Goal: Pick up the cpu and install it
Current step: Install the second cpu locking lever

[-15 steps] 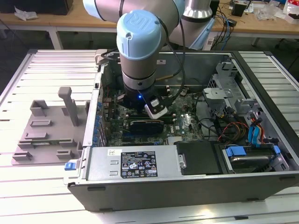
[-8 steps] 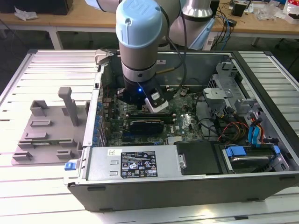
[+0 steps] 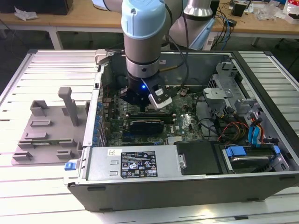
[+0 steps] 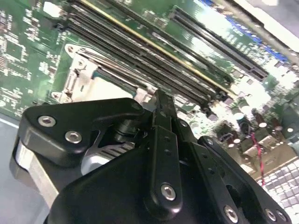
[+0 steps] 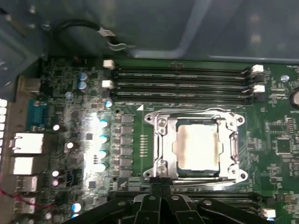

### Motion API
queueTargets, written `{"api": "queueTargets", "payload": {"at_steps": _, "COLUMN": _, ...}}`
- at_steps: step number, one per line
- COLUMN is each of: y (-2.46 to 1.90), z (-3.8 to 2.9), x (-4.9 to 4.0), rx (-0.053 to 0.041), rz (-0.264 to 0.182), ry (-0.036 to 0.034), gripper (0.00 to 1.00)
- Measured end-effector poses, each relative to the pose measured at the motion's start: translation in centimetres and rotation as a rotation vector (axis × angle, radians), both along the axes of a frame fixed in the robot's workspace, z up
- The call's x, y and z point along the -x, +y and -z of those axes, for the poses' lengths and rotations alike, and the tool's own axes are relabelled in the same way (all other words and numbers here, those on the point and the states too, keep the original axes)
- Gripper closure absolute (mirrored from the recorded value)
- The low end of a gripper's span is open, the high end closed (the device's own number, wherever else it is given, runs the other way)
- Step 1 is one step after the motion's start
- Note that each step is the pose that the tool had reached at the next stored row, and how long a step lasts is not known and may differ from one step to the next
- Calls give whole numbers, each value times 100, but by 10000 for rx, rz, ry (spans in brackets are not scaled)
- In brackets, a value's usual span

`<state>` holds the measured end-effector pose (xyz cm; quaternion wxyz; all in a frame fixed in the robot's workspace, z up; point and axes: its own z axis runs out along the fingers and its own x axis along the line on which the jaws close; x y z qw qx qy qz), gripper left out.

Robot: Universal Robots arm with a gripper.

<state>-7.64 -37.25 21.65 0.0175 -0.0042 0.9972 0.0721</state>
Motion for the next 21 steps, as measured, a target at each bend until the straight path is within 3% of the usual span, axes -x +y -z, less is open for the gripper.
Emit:
{"api": "queueTargets", "payload": {"at_steps": 3, "y": 49, "z": 0, "x": -106, "rx": 44, "rz": 55, "ry": 1, "gripper": 89}}
{"api": "queueTargets", "payload": {"at_steps": 7, "y": 209, "z": 0, "x": -225, "rx": 114, "rz": 87, "ry": 0, "gripper": 89}}
{"api": "queueTargets", "payload": {"at_steps": 8, "y": 231, "z": 0, "x": -234, "rx": 136, "rz": 88, "ry": 1, "gripper": 89}}
{"api": "queueTargets", "payload": {"at_steps": 12, "y": 304, "z": 0, "x": -275, "rx": 426, "rz": 98, "ry": 0, "gripper": 89}}
{"api": "queueTargets", "payload": {"at_steps": 15, "y": 369, "z": -1, "x": -308, "rx": 540, "rz": 102, "ry": 2, "gripper": 89}}
{"api": "queueTargets", "payload": {"at_steps": 18, "y": 391, "z": -36, "x": -313, "rx": 551, "rz": 99, "ry": 1, "gripper": 89}}
{"api": "queueTargets", "payload": {"at_steps": 21, "y": 393, "z": -132, "x": -314, "rx": 552, "rz": 102, "ry": 1, "gripper": 89}}
